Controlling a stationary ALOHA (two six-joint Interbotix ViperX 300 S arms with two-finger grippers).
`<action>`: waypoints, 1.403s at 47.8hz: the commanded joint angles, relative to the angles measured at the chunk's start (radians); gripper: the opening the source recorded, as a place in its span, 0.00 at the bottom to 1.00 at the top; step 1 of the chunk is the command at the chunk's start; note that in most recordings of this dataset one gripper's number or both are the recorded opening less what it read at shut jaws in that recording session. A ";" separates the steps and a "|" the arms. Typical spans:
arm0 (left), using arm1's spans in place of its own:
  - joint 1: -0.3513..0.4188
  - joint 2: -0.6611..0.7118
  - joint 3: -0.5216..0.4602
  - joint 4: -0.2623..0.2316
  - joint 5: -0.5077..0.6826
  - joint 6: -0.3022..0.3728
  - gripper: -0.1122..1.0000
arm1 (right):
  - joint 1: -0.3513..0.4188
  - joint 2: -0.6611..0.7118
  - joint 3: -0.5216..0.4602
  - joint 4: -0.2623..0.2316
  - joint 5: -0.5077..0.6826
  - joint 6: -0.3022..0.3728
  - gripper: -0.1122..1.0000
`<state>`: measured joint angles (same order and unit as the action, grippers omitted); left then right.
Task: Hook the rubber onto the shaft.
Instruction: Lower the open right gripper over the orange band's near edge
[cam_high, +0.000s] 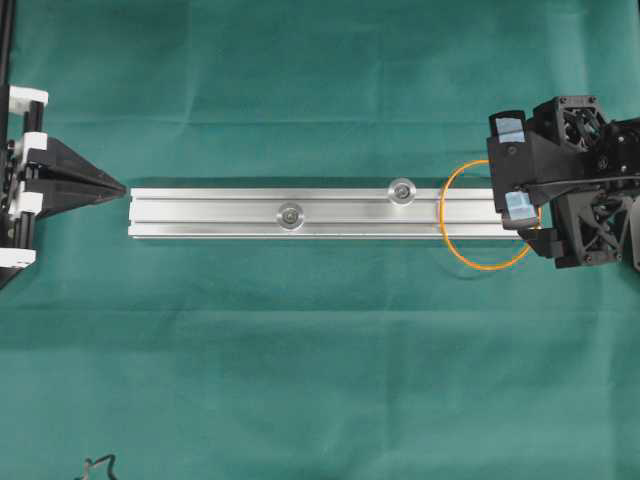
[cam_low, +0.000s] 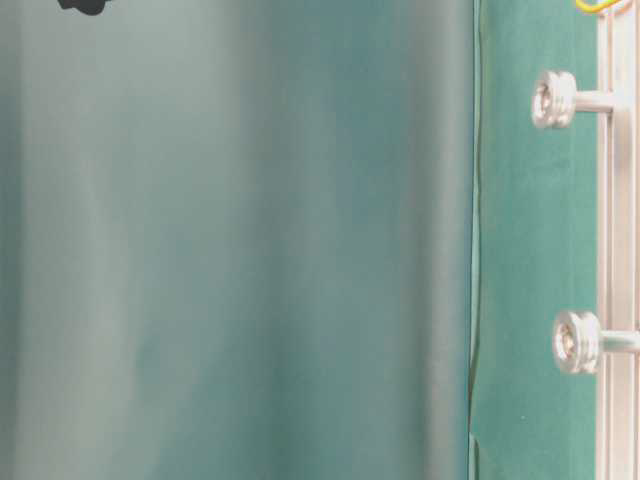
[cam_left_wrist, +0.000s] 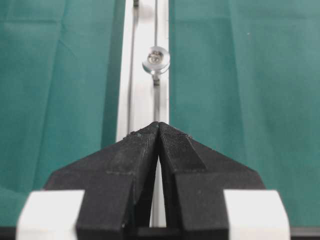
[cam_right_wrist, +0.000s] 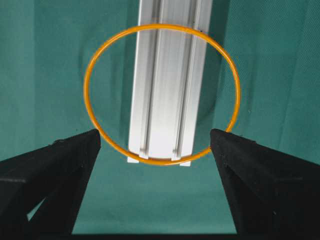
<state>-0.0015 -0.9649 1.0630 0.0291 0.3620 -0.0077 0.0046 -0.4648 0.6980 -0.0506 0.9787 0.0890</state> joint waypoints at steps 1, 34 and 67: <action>-0.002 0.006 -0.031 0.002 -0.005 0.002 0.10 | 0.002 -0.006 -0.026 0.006 -0.006 0.000 1.00; 0.000 0.008 -0.031 0.002 -0.005 0.000 0.10 | 0.052 -0.005 -0.025 0.066 -0.006 0.002 1.00; 0.000 0.009 -0.031 0.003 -0.003 0.000 0.10 | 0.077 0.092 0.060 0.114 -0.172 0.002 1.00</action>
<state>-0.0031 -0.9649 1.0630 0.0291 0.3620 -0.0077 0.0721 -0.3758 0.7563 0.0506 0.8376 0.0905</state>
